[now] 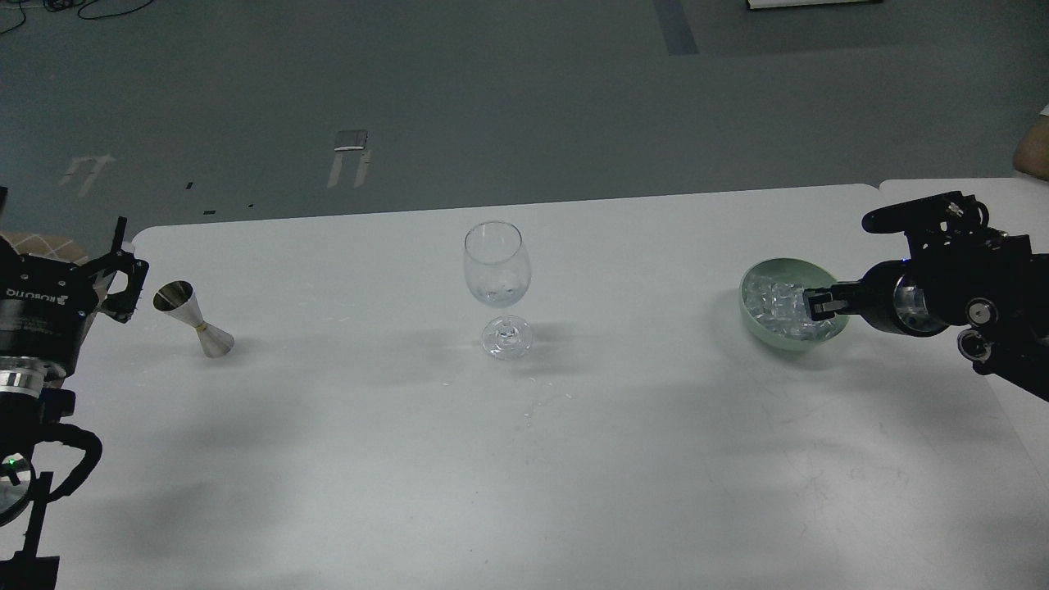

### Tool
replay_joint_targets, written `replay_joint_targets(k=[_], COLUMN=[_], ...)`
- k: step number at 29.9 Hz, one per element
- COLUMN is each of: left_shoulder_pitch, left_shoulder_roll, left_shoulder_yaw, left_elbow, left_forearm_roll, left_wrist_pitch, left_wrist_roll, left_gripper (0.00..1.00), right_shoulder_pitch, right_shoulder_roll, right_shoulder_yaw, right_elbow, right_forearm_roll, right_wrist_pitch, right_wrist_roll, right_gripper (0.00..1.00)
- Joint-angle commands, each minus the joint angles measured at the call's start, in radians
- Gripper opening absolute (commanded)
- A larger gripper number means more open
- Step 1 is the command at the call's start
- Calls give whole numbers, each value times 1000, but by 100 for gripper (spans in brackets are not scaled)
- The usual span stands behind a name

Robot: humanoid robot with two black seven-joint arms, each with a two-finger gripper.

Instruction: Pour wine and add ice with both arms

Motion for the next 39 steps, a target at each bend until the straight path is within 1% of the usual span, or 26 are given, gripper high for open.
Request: replay_joint_targets(k=[1, 7, 15, 20, 27, 29, 34, 36, 39], left_shoulder_pitch=[0, 6, 16, 16, 16, 16, 16, 16, 16], left_shoulder_roll=[0, 0, 1, 3, 3, 3, 4, 4, 6], left_shoulder_yaw=[0, -5, -9, -8, -8, -8, -9, -9, -9], left_elbow=[3, 4, 6, 7, 12, 12, 12, 12, 12], left_forearm_roll=[-1, -2, -2, -2, -2, -2, -2, -4, -4], left_wrist_pitch=[-1, -19, -22, -21, -21, -21, -19, -19, -19], left_wrist_roll=[-1, -5, -8, -8, -8, -8, -9, -8, -9], left_gripper=[98, 98, 98, 98, 98, 98, 98, 98, 98], right_shoulder_pitch=[-2, -11, -13, -22, -27, -27, -25, -22, -17], right_shoulder_roll=[3, 29, 59, 69, 69, 69, 67, 69, 69], right_shoulder_yaw=[-5, -9, -9, -9, -9, -9, -9, -9, -9], right_elbow=[-3, -16, -45, -44, -42, -39, -41, -41, -41], right_forearm_roll=[-1, -3, -4, -4, -3, -3, -3, -3, -1], right_wrist_pitch=[1, 1, 1, 1, 2, 2, 2, 2, 2], right_wrist_roll=[-3, -3, -7, -17, -17, -17, -17, -17, -19], right_gripper=[44, 44, 44, 44, 44, 38, 34, 30, 21])
